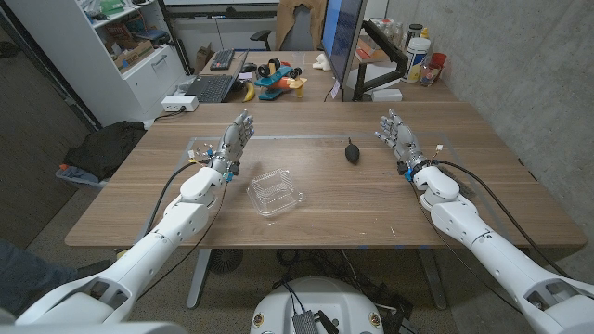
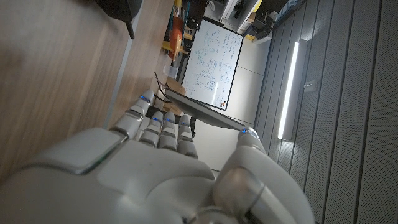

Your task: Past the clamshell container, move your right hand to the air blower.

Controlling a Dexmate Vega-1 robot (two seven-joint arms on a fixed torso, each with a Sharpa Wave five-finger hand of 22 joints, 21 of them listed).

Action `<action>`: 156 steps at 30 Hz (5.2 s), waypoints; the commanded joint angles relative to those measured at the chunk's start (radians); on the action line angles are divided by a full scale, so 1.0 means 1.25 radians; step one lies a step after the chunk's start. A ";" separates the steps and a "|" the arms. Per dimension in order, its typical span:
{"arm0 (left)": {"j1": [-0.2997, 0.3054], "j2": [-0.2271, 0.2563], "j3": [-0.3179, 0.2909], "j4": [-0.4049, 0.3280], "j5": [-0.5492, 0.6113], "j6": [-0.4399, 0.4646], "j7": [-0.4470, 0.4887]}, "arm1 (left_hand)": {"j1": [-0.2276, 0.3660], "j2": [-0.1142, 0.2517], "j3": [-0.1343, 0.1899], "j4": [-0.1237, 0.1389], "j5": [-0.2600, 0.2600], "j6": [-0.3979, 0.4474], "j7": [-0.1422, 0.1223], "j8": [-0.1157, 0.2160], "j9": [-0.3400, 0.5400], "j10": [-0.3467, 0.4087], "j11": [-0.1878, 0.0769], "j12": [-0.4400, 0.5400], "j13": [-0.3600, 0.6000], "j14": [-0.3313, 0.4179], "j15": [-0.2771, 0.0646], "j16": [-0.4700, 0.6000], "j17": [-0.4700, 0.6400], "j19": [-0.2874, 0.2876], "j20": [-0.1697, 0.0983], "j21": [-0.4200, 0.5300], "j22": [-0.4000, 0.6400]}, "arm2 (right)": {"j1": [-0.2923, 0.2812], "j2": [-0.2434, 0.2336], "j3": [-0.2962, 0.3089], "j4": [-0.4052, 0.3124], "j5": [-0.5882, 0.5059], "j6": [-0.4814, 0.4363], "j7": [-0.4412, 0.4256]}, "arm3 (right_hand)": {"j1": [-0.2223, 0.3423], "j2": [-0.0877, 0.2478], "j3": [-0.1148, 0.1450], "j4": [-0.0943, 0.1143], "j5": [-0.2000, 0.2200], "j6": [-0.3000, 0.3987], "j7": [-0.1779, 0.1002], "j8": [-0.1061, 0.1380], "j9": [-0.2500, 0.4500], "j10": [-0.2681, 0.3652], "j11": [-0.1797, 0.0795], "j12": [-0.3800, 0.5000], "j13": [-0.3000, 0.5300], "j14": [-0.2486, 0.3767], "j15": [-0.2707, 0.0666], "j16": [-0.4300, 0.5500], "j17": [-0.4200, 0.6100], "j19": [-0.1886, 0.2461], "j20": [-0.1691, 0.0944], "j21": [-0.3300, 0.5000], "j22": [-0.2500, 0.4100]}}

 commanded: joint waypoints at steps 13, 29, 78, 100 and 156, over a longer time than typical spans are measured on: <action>-0.002 0.010 -0.003 -0.019 0.003 0.012 0.004 | 0.007 0.003 0.007 -0.002 0.005 0.005 0.003 0.006 0.004 0.003 0.005 0.004 0.002 0.004 0.006 0.004 0.003 0.002 0.006 0.005 0.002 | 0.005 0.008 -0.007 -0.002 -0.011 0.012 0.007 | 0.007 0.000 0.005 -0.001 0.003 0.007 -0.007 0.004 0.003 0.002 0.006 0.003 0.003 0.002 0.008 0.003 0.002 0.004 0.001 0.005 0.004; -0.003 0.018 -0.001 -0.029 0.008 0.024 0.011 | 0.008 0.006 0.008 -0.003 0.005 0.011 0.003 0.006 0.005 0.007 0.003 0.005 0.002 0.007 0.005 0.004 0.003 0.002 0.007 0.005 0.002 | 0.003 0.003 -0.011 0.003 -0.025 0.034 0.017 | 0.009 0.000 0.005 -0.003 0.003 0.007 -0.009 0.004 0.003 0.005 0.006 0.004 0.003 0.003 0.008 0.003 0.001 0.002 0.002 0.005 0.004; -0.004 0.020 0.002 -0.034 0.016 0.017 0.006 | 0.008 0.011 0.007 -0.009 0.004 0.021 0.004 0.006 0.005 0.011 0.002 0.006 0.002 0.008 0.005 0.003 0.003 0.000 0.016 0.003 0.002 | 0.000 -0.053 -0.032 -0.068 -0.210 0.068 -0.077 | 0.023 0.003 0.008 -0.015 0.002 0.018 -0.028 0.006 0.004 0.002 -0.002 0.001 0.004 -0.003 -0.002 -0.002 -0.002 -0.019 0.001 0.000 0.004; -0.002 0.028 0.001 -0.046 0.020 0.023 0.009 | 0.007 0.012 0.006 -0.011 0.003 0.024 0.004 0.005 0.005 0.011 0.003 0.005 0.002 0.008 0.005 0.003 0.003 -0.002 0.018 0.002 0.002 | 0.003 -0.063 -0.042 -0.077 -0.295 0.099 -0.112 | 0.034 0.005 0.010 -0.022 0.003 0.018 -0.040 0.005 0.004 0.001 -0.009 0.001 0.004 -0.005 -0.004 -0.003 -0.004 -0.025 0.004 0.001 0.003; -0.007 0.029 0.000 -0.043 0.024 0.020 0.009 | 0.005 0.016 0.003 -0.016 0.003 0.042 -0.002 0.007 0.005 0.018 0.001 0.007 0.002 0.013 0.002 0.005 0.003 -0.007 0.022 0.001 0.003 | 0.046 -0.100 -0.081 -0.100 -0.559 0.093 -0.209 | 0.069 0.004 0.014 -0.042 0.007 0.030 -0.119 0.005 0.005 -0.007 -0.083 -0.001 0.003 0.012 -0.008 0.003 -0.010 -0.039 0.028 0.004 0.003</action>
